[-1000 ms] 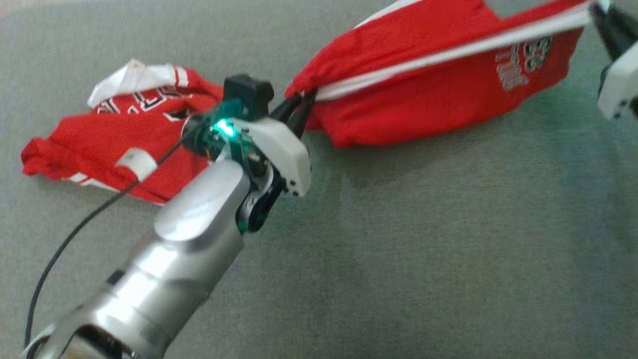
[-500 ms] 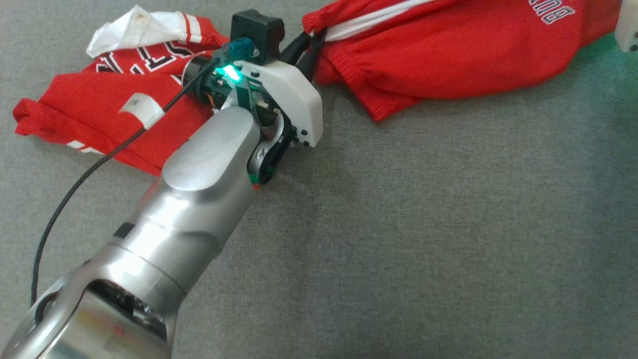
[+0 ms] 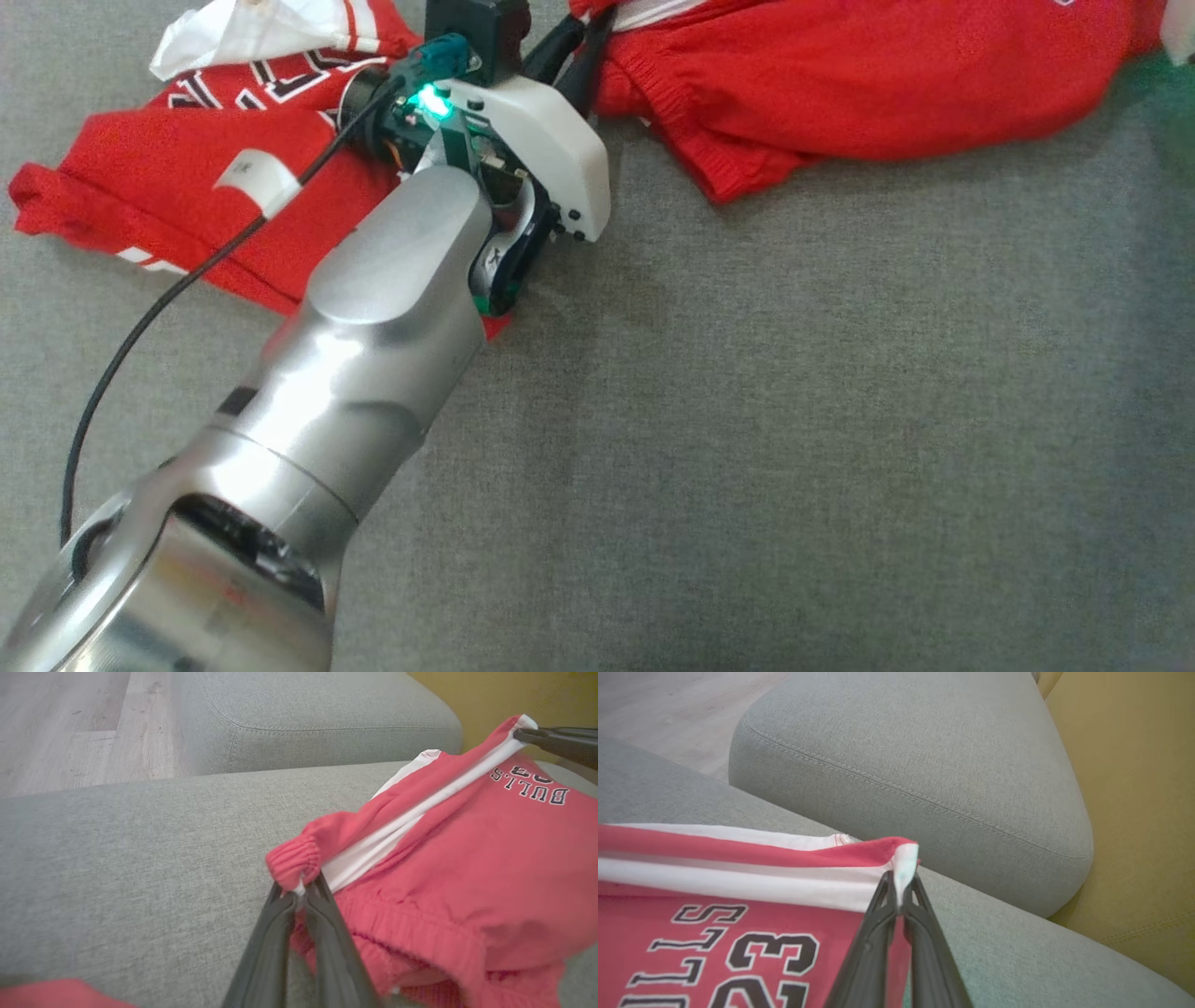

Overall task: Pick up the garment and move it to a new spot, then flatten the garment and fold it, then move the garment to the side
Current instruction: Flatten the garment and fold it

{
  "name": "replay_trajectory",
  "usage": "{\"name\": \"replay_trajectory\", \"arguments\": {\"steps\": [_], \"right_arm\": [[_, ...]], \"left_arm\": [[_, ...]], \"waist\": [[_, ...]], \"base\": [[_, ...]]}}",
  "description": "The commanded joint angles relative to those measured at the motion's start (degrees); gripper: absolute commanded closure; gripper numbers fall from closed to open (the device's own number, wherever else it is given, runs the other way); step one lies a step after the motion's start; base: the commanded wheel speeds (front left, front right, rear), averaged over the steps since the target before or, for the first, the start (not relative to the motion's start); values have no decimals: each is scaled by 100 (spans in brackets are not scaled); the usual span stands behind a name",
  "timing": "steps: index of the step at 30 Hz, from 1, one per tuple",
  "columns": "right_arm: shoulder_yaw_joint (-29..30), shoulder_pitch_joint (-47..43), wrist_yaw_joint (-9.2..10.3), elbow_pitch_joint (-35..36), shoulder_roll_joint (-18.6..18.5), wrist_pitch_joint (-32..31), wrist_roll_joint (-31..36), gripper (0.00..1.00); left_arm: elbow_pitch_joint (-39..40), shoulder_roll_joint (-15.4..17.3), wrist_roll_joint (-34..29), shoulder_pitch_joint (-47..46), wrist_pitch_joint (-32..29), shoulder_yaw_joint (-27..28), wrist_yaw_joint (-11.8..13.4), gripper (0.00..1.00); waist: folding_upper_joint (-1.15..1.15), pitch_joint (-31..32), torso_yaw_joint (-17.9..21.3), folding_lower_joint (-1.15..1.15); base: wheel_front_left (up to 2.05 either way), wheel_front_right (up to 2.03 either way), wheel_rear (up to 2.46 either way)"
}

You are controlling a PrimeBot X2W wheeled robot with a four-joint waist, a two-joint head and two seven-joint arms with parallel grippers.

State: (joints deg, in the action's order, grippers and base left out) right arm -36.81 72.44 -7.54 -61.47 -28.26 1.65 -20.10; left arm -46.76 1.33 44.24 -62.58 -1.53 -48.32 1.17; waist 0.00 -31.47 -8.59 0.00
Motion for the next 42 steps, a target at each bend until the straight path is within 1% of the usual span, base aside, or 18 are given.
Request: {"name": "replay_trajectory", "arguments": {"steps": [1,2,3,4,8,14,18,21,24,26,29,30,31,34,37,40,42], "right_arm": [[-2,148,5,21,-31,138,-9,100],[2,179,5,-7,-21,213,-26,20],[25,207,5,-46,-11,279,-67,0],[47,240,5,-91,-13,343,-94,0],[48,334,5,-326,-30,468,-97,0],[183,283,5,-526,29,840,-344,0],[279,87,5,-536,88,1124,-526,0],[492,-140,5,-422,143,1276,-776,0],[698,-515,5,-122,242,1326,-979,0],[1019,-824,5,292,264,1330,-1096,0],[1572,-1490,5,927,383,1332,-1149,0],[1572,-1490,5,927,383,1332,-1149,0],[1750,-1736,5,1126,443,1332,-1135,0],[2243,-2516,5,1667,717,1333,-1042,0],[2648,-3301,5,2133,1053,1333,-859,0],[2984,-4048,5,2537,1407,1334,-576,0],[3098,-4501,5,2759,1635,1334,-336,0]], "left_arm": [[19,167,57,-233,68,103,21,75],[3,164,73,-247,89,88,22,53],[-12,162,90,-259,105,71,25,15],[-28,160,105,-272,124,55,37,0],[-33,157,204,-286,198,-30,67,0],[-130,156,322,-225,302,-149,112,0],[-220,155,351,-148,547,-150,183,0],[-259,155,359,-63,890,-86,235,0],[-237,211,365,63,1320,40,292,0],[-119,293,333,179,1530,157,324,0],[222,477,207,492,1641,435,473,0],[222,477,207,492,1641,435,473,0],[489,556,84,618,1646,593,538,0],[1347,760,-352,1302,1650,1078,703,0],[2038,891,-775,2133,1651,1417,782,0],[2428,947,-1042,2953,1652,1649,811,0],[2561,985,-1206,3449,1652,1769,848,0]], "waist": [[0,-20,-20,0],[0,-27,-33,0],[0,-32,-49,0],[0,-36,-64,0],[0,-23,-112,0],[0,153,-119,0],[0,395,-106,0],[0,663,-96,0],[0,1005,-75,0],[0,1246,-56,0],[0,1611,-18,0],[0,1611,-18,0],[0,1714,-9,0],[0,2028,32,0],[0,2302,71,0],[0,2533,115,0],[0,2648,159,0]], "base": [[0,0,0],[0,0,0],[0,0,0],[0,0,0],[0,0,0],[0,0,0],[0,0,0],[0,0,0],[0,0,0],[0,0,0],[0,0,0],[0,0,0],[0,0,0],[0,0,0],[0,0,0],[0,0,0],[0,0,0]]}}
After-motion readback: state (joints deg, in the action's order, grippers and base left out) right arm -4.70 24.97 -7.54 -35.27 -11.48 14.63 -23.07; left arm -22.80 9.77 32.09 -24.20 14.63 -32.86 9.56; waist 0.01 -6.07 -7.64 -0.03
